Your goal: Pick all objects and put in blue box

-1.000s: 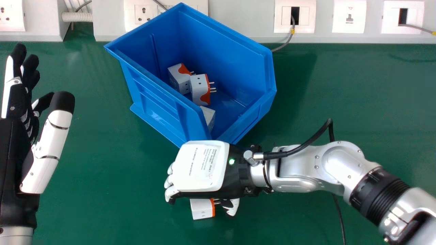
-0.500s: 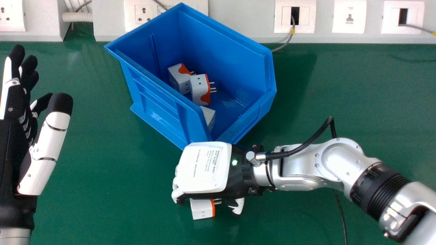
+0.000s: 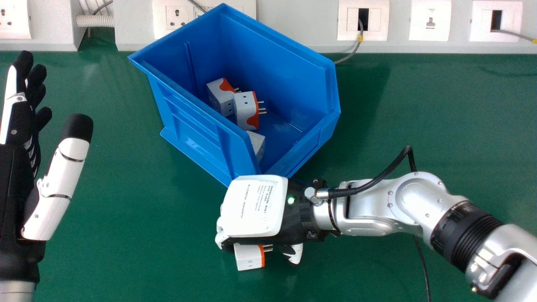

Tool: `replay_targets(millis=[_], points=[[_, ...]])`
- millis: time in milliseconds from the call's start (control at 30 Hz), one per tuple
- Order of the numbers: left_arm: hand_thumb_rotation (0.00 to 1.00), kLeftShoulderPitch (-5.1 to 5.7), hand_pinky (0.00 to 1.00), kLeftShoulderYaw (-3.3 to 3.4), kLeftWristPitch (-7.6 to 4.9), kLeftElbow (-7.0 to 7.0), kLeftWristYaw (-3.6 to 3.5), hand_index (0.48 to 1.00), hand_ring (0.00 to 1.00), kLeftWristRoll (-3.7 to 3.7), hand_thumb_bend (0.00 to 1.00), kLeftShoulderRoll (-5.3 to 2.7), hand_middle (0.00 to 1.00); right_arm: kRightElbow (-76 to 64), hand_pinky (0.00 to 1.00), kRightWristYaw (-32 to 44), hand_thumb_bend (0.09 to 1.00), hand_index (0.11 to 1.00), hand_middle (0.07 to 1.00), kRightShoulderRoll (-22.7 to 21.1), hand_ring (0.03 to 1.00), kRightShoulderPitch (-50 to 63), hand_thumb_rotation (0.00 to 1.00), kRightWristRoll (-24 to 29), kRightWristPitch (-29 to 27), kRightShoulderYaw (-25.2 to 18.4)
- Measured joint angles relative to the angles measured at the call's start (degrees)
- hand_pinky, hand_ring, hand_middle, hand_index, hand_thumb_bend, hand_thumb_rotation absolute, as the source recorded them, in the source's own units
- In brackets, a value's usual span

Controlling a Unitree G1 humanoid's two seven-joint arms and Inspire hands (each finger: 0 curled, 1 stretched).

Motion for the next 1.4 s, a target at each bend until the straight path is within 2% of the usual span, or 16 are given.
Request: replay_targets(millis=[100,167,267,300,400,467,500,633,867,1033,1400], points=[[0.87,0.02,0.96,0.00,0.24,-0.60,0.01,0.992,0.99,0.12,0.56,0.07,0.99,1.6,0.59,-1.7,0.733,0.616,0.708,0.6,0.715,0.0,0.01,0.0,-0.1,0.0],[0.87,0.05,0.96,0.00,0.81,-0.95,0.02,0.992,0.99,0.38,0.55,0.20,0.99,2.5,0.56,-3.9,0.655,0.568,0.681,0.8,0.691,0.0,0.05,0.0,-0.1,0.0],[0.87,0.24,0.95,0.00,1.47,-1.28,0.02,0.993,0.99,0.73,0.55,0.28,0.99,4.0,0.54,-7.3,0.605,0.536,0.652,1.2,0.665,0.0,0.08,-0.4,0.0,0.4],[0.87,0.28,0.95,0.00,1.69,-1.50,0.04,0.993,0.99,1.06,0.55,0.29,0.99,4.6,0.54,-9.3,0.605,0.536,0.652,1.2,0.665,-0.1,0.08,-0.6,0.0,0.8],[0.87,0.30,0.94,-0.01,1.97,-2.15,0.05,0.993,0.99,1.21,0.55,0.30,0.99,6.3,0.51,-15.0,0.588,0.516,0.631,1.7,0.639,-0.2,0.06,-2.2,0.1,1.9],[0.87,0.29,0.94,-0.01,2.18,-2.33,0.06,0.994,0.99,1.42,0.54,0.31,0.98,7.4,0.45,-17.3,0.563,0.496,0.583,1.9,0.567,-0.3,0.04,-2.7,0.1,2.6],[0.87,0.30,0.94,-0.01,2.32,-2.36,0.08,0.994,0.99,1.62,0.54,0.31,0.98,7.8,0.45,-17.8,0.563,0.496,0.583,1.9,0.567,-0.6,0.04,-2.8,0.1,3.0],[0.87,0.29,0.93,-0.02,2.44,-2.42,0.08,0.994,0.99,1.69,0.53,0.31,0.98,8.2,0.40,-19.0,0.538,0.468,0.541,2.1,0.515,-1.2,0.02,-3.3,0.4,4.1],[0.88,0.30,0.92,-0.01,2.65,-2.68,0.08,0.993,0.99,1.72,0.53,0.31,0.98,8.5,0.36,-22.0,0.515,0.457,0.528,2.4,0.470,-1.3,0.01,-4.4,2.1,5.0],[0.88,0.33,0.92,0.04,2.76,-2.68,0.08,0.993,0.99,1.81,0.54,0.37,0.98,9.5,0.35,-24.4,0.508,0.456,0.518,2.8,0.457,-1.3,0.00,-4.7,3.3,5.8],[0.88,0.27,0.92,0.12,2.75,-2.67,0.08,0.993,0.99,1.79,0.55,0.52,0.98,10.3,0.37,-24.5,0.503,0.460,0.511,3.2,0.446,-1.6,0.00,-4.5,3.2,5.8]])
